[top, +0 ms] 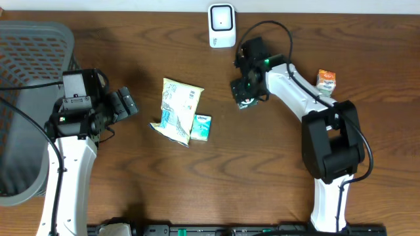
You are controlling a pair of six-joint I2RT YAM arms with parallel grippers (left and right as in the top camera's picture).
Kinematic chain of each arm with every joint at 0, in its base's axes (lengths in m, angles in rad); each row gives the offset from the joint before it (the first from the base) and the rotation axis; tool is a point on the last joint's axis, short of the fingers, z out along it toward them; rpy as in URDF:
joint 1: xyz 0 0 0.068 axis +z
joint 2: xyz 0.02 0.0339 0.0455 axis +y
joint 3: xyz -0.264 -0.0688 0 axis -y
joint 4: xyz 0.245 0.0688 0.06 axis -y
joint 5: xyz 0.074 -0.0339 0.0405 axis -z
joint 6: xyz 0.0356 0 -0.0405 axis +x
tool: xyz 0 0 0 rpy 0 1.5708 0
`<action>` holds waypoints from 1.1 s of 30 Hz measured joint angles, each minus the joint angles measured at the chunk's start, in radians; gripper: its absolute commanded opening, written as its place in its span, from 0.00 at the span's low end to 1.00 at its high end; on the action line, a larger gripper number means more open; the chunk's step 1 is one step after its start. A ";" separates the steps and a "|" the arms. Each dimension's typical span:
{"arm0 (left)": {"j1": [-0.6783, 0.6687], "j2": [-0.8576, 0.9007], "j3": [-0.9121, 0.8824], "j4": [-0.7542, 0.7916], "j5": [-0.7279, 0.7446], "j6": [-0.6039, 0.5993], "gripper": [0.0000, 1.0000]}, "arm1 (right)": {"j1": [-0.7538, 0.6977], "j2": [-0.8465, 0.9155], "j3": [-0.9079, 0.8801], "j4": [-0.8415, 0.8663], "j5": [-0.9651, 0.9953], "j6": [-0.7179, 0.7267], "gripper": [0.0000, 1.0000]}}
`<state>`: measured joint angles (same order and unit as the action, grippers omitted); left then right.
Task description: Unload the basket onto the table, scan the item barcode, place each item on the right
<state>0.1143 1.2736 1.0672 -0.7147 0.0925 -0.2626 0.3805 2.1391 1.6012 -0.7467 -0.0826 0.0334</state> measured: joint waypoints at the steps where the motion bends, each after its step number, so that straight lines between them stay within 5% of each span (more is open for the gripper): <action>1: 0.000 0.000 0.000 0.000 0.000 0.000 0.98 | 0.005 0.000 0.000 0.002 -0.005 -0.019 0.77; 13: 0.000 0.000 0.000 0.000 0.000 0.000 0.98 | 0.016 0.000 -0.001 0.094 0.070 -0.132 0.88; 26: 0.000 0.000 0.000 0.000 0.000 0.000 0.98 | 0.016 0.065 0.000 0.095 0.027 -0.249 0.85; 33: 0.000 0.000 0.000 0.000 0.000 0.000 0.97 | 0.003 0.067 0.000 0.109 0.032 -0.202 0.73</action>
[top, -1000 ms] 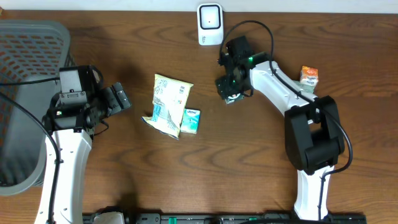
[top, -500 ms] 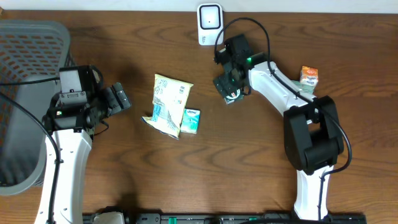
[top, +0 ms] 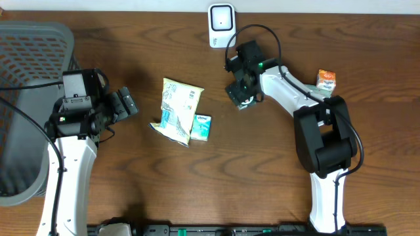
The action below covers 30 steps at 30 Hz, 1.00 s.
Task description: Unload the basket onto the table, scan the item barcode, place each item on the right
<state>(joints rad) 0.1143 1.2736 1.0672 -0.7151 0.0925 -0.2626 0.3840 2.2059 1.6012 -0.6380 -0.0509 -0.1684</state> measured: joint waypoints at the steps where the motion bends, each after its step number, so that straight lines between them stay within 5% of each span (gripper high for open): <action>1: 0.000 0.000 0.000 0.000 0.000 0.000 0.98 | 0.000 0.000 0.000 -0.001 0.001 0.013 0.71; 12: 0.000 0.000 0.000 0.000 0.000 0.000 0.97 | 0.000 0.000 0.000 0.000 0.002 0.134 0.57; 24: 0.000 0.000 0.000 0.000 0.000 0.000 0.98 | -0.006 0.000 0.010 -0.029 -0.026 0.213 0.53; 30: 0.000 0.000 0.000 0.000 0.000 0.000 0.98 | -0.020 -0.012 0.021 -0.114 -0.272 0.201 0.54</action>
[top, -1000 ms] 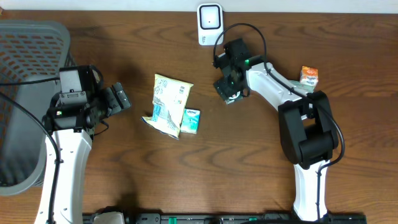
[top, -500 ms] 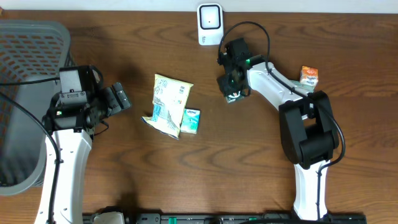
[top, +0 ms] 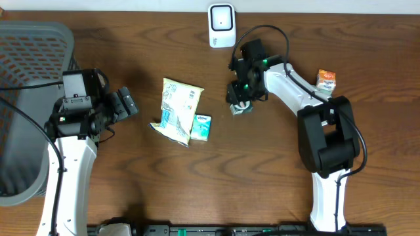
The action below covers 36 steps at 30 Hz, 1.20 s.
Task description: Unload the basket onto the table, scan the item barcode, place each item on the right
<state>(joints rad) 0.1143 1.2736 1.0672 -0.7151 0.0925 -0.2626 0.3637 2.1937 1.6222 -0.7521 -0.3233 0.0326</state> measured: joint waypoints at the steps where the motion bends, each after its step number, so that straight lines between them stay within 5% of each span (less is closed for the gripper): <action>1: 0.000 0.000 0.000 0.000 0.000 0.000 0.98 | -0.001 -0.004 0.000 -0.008 -0.048 -0.007 0.54; 9: 0.000 0.000 0.000 0.000 0.000 0.000 0.97 | -0.038 -0.159 0.011 0.001 -0.543 -0.018 0.50; 15: 0.000 0.000 0.000 0.000 0.000 0.000 0.97 | -0.069 -0.280 0.031 0.109 -0.753 0.101 0.54; 26: 0.000 0.000 0.000 0.000 0.000 0.000 0.98 | -0.072 -0.349 0.032 0.354 -0.871 0.474 0.54; 36: 0.000 0.000 0.000 0.000 0.000 0.000 0.98 | -0.072 -0.353 0.032 0.372 -0.882 0.581 0.54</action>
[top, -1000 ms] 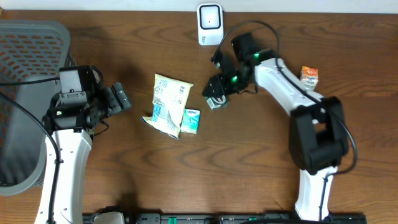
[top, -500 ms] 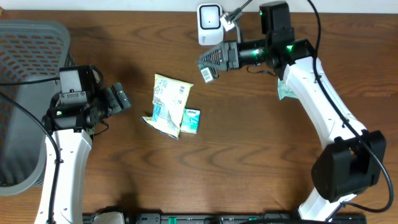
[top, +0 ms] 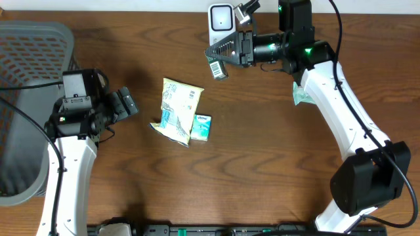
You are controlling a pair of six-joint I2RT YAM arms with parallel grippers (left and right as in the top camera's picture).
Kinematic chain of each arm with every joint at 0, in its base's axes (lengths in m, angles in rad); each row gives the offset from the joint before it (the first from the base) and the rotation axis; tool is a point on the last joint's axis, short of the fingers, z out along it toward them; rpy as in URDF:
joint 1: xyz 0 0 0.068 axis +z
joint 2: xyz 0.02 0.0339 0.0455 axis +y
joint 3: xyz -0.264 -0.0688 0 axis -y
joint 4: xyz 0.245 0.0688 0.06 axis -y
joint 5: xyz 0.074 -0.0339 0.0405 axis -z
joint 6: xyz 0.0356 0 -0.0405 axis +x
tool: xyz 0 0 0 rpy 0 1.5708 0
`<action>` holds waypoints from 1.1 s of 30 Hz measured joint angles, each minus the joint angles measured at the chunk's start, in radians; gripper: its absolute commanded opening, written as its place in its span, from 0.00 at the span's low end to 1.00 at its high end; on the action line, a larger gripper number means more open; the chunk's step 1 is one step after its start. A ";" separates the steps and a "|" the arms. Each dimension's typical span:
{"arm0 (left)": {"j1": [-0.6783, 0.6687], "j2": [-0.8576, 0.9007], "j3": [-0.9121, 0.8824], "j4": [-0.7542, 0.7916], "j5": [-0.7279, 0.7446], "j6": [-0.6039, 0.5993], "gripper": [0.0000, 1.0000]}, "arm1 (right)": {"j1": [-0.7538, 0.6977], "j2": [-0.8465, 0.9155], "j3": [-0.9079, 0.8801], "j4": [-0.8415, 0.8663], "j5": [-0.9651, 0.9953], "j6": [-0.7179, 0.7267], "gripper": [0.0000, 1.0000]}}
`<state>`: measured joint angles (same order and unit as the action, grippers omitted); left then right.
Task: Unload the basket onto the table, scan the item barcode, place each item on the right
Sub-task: 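Hold the Zam-Buk box barcode up to the white scanner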
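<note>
The white scanner (top: 222, 23) stands at the table's far edge. My right gripper (top: 220, 60) points left just in front of it and below it, shut on a small packet (top: 216, 67). The packet shows a white barcode label. My left gripper (top: 128, 103) hovers at the left, a little way from the snack pouch, with nothing in it. Its jaws are too dark to read.
A yellow-white snack pouch (top: 178, 108) and a small blue-white tissue pack (top: 201, 126) lie mid-table. A grey mesh basket (top: 26, 78) fills the left side. A small green packet (top: 301, 97) peeks out beside the right arm.
The right gripper was down at the table on the small packet, right of the pouch. Now it is higher and further back, at the scanner, with the packet's barcode label showing. The left arm is unchanged.
At all three earlier moments the right gripper stayed low on the small packet right of the pouch, shifting slightly. Now it holds the packet up in front of the scanner. The left arm, pouch and tissue pack have not moved.
</note>
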<state>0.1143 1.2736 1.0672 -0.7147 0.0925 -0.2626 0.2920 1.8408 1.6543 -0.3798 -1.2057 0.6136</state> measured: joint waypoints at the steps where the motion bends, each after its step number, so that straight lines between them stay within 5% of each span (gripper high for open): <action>1: 0.000 0.000 0.000 0.000 0.000 0.000 0.98 | 0.000 0.000 0.000 0.000 0.000 0.003 0.54; 18: 0.000 0.000 0.000 0.000 0.000 0.000 0.98 | 0.000 0.000 0.000 -0.012 0.105 -0.111 0.55; 26: 0.000 0.000 0.000 0.000 0.000 0.000 0.98 | 0.053 0.000 0.000 -0.041 0.614 -0.390 0.61; 33: 0.000 0.000 0.000 0.000 0.000 0.000 0.98 | 0.173 0.034 0.001 0.155 1.114 -0.650 0.60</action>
<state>0.1143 1.2736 1.0672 -0.7143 0.0925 -0.2626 0.4652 1.8748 1.6550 -0.2249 -0.0914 -0.0368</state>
